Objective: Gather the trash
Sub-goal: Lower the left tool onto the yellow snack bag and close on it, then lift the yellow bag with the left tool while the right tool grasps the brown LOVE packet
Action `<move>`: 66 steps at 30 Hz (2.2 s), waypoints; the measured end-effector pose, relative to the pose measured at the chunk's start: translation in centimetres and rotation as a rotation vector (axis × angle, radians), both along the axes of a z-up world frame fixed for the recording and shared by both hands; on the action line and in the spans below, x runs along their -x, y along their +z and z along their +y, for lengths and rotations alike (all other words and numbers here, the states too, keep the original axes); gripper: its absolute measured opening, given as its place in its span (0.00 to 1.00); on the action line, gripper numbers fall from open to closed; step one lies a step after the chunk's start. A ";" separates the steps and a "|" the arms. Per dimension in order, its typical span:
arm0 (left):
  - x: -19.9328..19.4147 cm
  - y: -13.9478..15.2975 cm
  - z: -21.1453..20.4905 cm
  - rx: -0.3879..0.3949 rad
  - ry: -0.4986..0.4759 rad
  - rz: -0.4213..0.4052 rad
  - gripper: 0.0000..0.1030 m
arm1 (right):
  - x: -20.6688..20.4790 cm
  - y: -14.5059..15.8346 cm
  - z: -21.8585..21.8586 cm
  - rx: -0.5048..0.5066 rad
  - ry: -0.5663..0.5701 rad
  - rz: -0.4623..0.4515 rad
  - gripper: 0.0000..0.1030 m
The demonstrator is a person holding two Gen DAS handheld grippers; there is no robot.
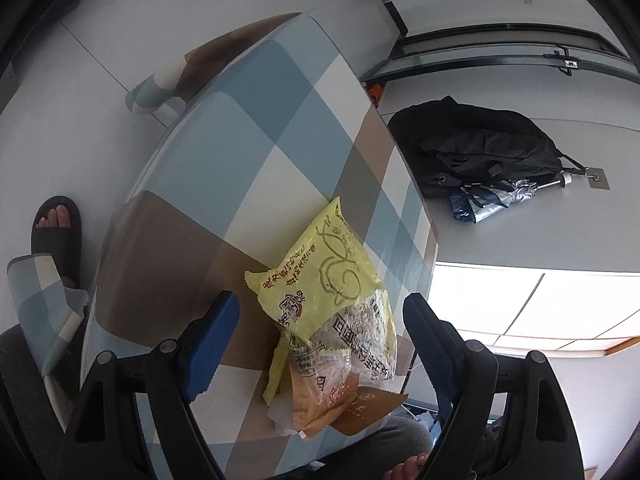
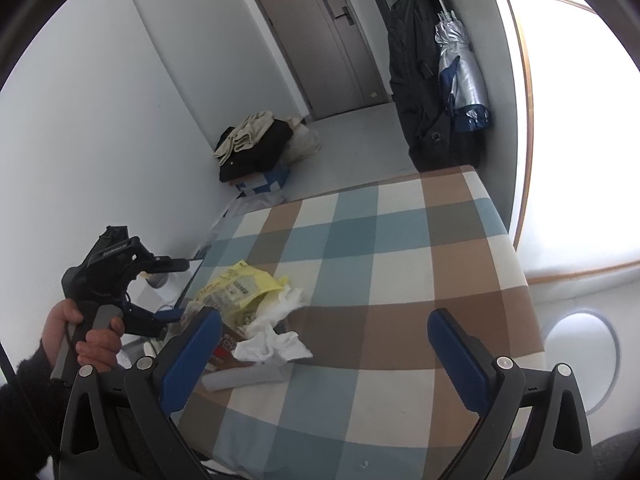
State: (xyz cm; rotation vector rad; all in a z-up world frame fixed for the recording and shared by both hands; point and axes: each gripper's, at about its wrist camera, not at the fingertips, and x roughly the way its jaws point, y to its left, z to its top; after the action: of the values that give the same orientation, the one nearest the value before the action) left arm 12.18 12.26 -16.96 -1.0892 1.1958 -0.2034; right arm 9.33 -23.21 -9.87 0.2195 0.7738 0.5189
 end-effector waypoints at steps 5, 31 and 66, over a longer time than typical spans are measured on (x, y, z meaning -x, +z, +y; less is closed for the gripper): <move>-1.4 0.5 -0.6 -0.081 -0.029 -0.008 0.74 | -0.1 -0.1 0.6 0.019 0.025 -0.005 1.00; -1.6 7.8 -3.8 -0.345 -0.092 -0.239 0.05 | 0.9 0.1 -0.4 0.027 -0.010 -0.015 1.00; 7.1 11.6 3.8 -0.337 0.006 -0.487 0.05 | 3.5 -1.4 14.0 0.301 0.265 -0.142 0.94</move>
State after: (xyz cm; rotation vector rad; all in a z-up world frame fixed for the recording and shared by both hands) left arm 5.06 16.09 -5.36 -0.6934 0.7540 -0.2361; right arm 5.85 -9.25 -11.23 -0.1996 0.7359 0.6520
